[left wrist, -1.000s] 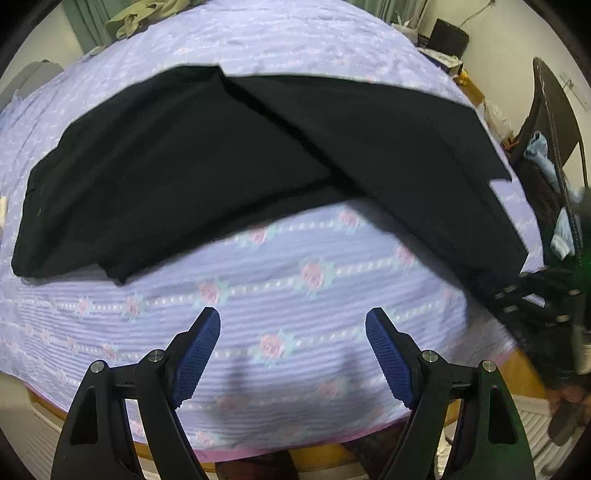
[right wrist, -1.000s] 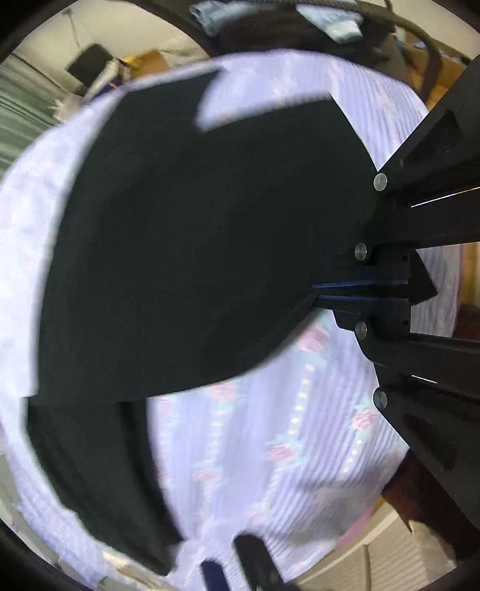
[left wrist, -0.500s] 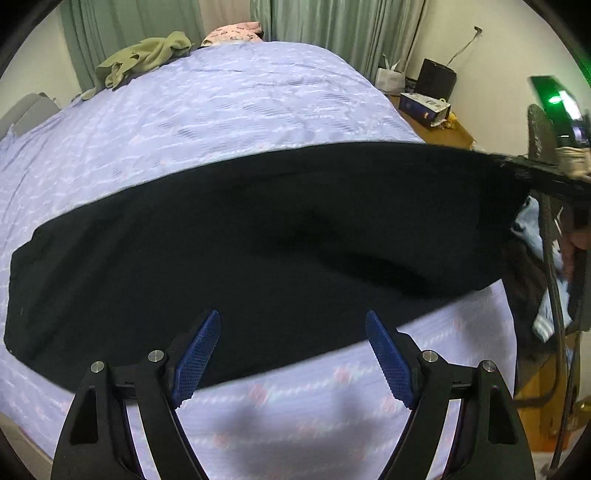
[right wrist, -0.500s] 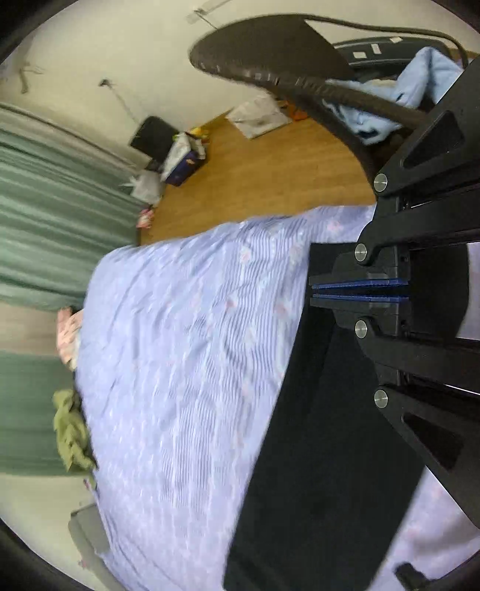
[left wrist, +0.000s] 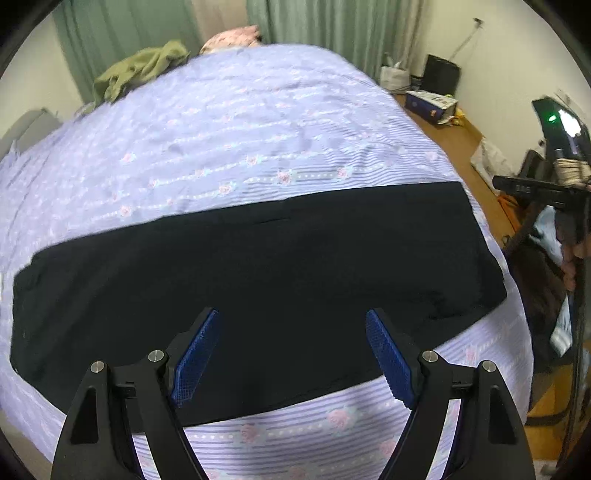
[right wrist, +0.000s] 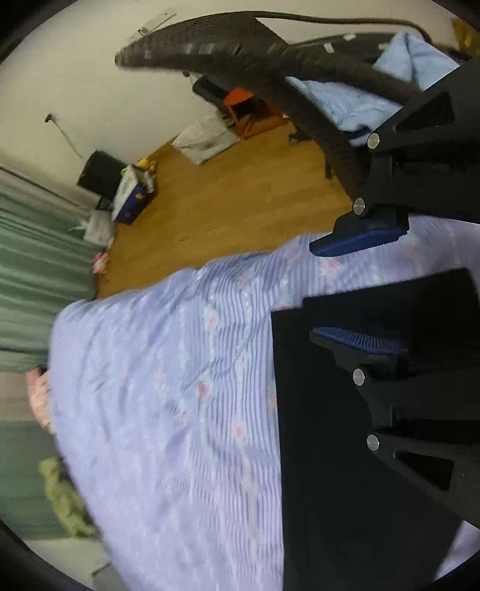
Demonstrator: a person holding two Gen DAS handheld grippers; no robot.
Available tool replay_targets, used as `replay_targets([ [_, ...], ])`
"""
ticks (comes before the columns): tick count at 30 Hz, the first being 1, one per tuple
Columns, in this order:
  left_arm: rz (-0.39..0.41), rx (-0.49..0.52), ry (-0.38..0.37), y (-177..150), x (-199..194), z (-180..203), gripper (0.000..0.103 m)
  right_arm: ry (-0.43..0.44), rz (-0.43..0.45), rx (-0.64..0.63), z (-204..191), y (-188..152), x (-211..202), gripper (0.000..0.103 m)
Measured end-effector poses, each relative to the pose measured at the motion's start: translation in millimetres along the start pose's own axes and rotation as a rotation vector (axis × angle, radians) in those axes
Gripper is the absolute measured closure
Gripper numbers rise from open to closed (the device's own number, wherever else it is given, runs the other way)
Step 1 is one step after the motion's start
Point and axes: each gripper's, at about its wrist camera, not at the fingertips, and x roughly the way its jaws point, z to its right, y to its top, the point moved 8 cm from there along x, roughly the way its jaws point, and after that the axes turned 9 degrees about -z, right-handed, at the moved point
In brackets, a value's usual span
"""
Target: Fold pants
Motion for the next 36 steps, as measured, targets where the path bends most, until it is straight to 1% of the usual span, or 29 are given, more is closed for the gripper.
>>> replay_targets([
  [1, 0.017, 0.011, 0.006, -4.1, -4.9, -3.2, 0.022, 0.016, 0.013, -0.010, -4.4, -6.5, -10.8, 0.062],
  [3, 0.054, 0.037, 0.024, -18.8, -19.1, -12.2, 0.022, 0.070, 0.046, -0.031, -18.1, -26.3, -36.9, 0.057],
  [4, 0.067, 0.046, 0.035, -26.1, -24.7, -17.0, 0.022, 0.101, 0.064, -0.036, -26.1, -40.3, -52.4, 0.050],
  [5, 0.079, 0.055, 0.053, -34.6, -30.2, -23.7, 0.022, 0.116, 0.073, -0.040, -31.0, -48.5, -58.4, 0.047],
  [7, 0.081, 0.066, 0.095, -53.5, -36.8, -37.5, 0.022, 0.152, 0.087, -0.057, -45.6, -75.7, -72.5, 0.047],
  [9, 0.065, 0.061, 0.106, -68.9, -37.1, -45.0, 0.022, 0.171, 0.084, -0.052, -52.9, -96.7, -72.4, 0.047],
  [10, 0.052, 0.055, 0.102, -77.2, -34.1, -47.1, 0.022, 0.177, 0.073, -0.034, -53.5, -109.4, -69.4, 0.047],
  [12, 0.029, 0.054, 0.091, -86.9, -23.4, -43.8, 0.022, 0.196, 0.040, 0.013, -50.1, -123.5, -57.7, 0.047],
  [16, 0.016, 0.106, 0.075, -86.3, 0.3, -20.1, 0.022, 0.234, 0.003, 0.131, -33.6, -138.8, -29.1, 0.047],
  [19, 0.027, 0.142, 0.073, -75.3, 14.8, -1.1, 0.022, 0.294, -0.013, 0.234, -20.2, -139.4, -7.5, 0.047],
  [23, 0.029, 0.149, 0.070, -54.0, 32.1, 18.5, 0.022, 0.397, -0.045, 0.387, -4.2, -135.7, 23.3, 0.048],
  [25, 0.023, 0.155, 0.065, -48.8, 37.8, 23.7, 0.022, 0.455, -0.056, 0.457, 1.9, -134.6, 36.2, 0.049],
  [31, 0.007, 0.192, 0.062, -44.6, 47.1, 40.7, 0.022, 0.529, -0.144, 0.592, 9.7, -138.1, 82.7, 0.049],
  [33, -0.002, 0.196, 0.052, -46.6, 49.3, 47.6, 0.022, 0.557, -0.161, 0.625, 8.0, -139.8, 93.2, 0.053],
  [34, -0.004, 0.199, 0.050, -47.4, 50.1, 50.5, 0.022, 0.578, -0.163, 0.636, 7.0, -139.6, 96.2, 0.064],
  [35, -0.010, 0.203, 0.044, -48.7, 51.5, 54.1, 0.022, 0.612, -0.167, 0.655, 5.9, -139.1, 98.9, 0.080],
  [36, -0.014, 0.205, 0.040, -49.7, 52.4, 56.7, 0.022, 0.631, -0.171, 0.670, 5.5, -138.5, 100.3, 0.086],
])
